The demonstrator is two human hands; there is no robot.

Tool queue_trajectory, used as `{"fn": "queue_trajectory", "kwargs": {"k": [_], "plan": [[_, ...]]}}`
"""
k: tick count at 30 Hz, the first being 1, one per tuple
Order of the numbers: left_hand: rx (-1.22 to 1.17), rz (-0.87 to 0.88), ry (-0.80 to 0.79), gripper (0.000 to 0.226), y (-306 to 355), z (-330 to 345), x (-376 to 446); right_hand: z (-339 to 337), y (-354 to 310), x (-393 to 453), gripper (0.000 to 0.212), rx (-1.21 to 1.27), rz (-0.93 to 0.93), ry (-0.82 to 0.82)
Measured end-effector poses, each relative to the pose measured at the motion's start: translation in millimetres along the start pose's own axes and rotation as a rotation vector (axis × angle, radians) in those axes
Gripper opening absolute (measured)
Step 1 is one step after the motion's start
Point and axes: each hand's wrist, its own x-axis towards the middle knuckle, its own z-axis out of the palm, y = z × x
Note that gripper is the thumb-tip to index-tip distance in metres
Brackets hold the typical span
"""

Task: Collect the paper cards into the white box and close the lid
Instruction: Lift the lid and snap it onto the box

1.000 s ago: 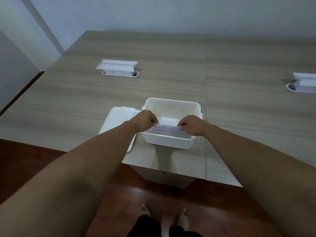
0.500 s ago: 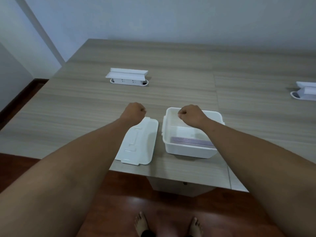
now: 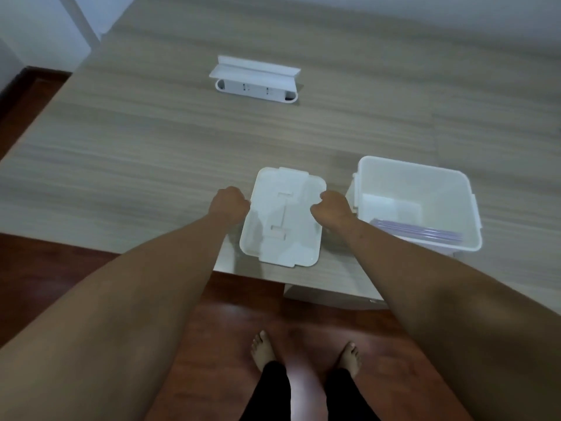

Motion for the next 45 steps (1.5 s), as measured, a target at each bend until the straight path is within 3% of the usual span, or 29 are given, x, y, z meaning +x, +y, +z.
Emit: {"fn": "queue_trajectory", "kwargs": {"k": [3,6,9,11,14,16,24,28,31,34,38,41,45], "plan": [[-0.022,-0.03,-0.051,0.024,-15,24,-1,30,18,2,0.006,-0.022,0.129,-0.069],[-0.085,-0.037,-0.018,0.016,-22,45,1,58,34,8,0.003,0.004,0.197,-0.02],[-0.119,-0.043,0.042,0.015,-22,49,-3,66,32,11,0.017,0.087,0.247,0.052],[-0.126,-0.047,0.068,0.018,-24,41,-2,63,23,12,0.024,0.158,0.266,0.072],[-0.15,-0.012,0.122,0.019,-27,10,5,47,1,14,0.007,0.314,0.262,0.094],[-0.193,0.029,0.158,0.018,-25,-19,7,29,-15,17,0.01,0.438,0.263,0.087],[-0.094,0.337,0.309,0.026,41,-108,-6,-70,-60,12,0.019,0.929,0.235,0.086],[-0.052,0.544,0.29,0.056,94,-121,-32,-136,-63,-2,0.026,1.094,0.186,0.159],[0.04,0.758,0.235,0.066,132,-119,-44,-182,-51,-11,0.033,1.201,0.17,0.211],[0.113,0.903,0.256,0.055,174,-107,-51,-218,-35,-23,0.032,1.252,0.143,0.243],[-0.007,1.006,0.407,0.025,224,-92,-65,-250,-12,-35,0.028,1.333,0.091,0.262],[-0.028,1.058,0.452,0.017,254,-90,-76,-271,11,-41,0.022,1.428,0.08,0.31],[-0.268,0.909,0.352,0.016,279,-98,-81,-284,47,-41,0.043,1.322,0.136,0.307]]}}
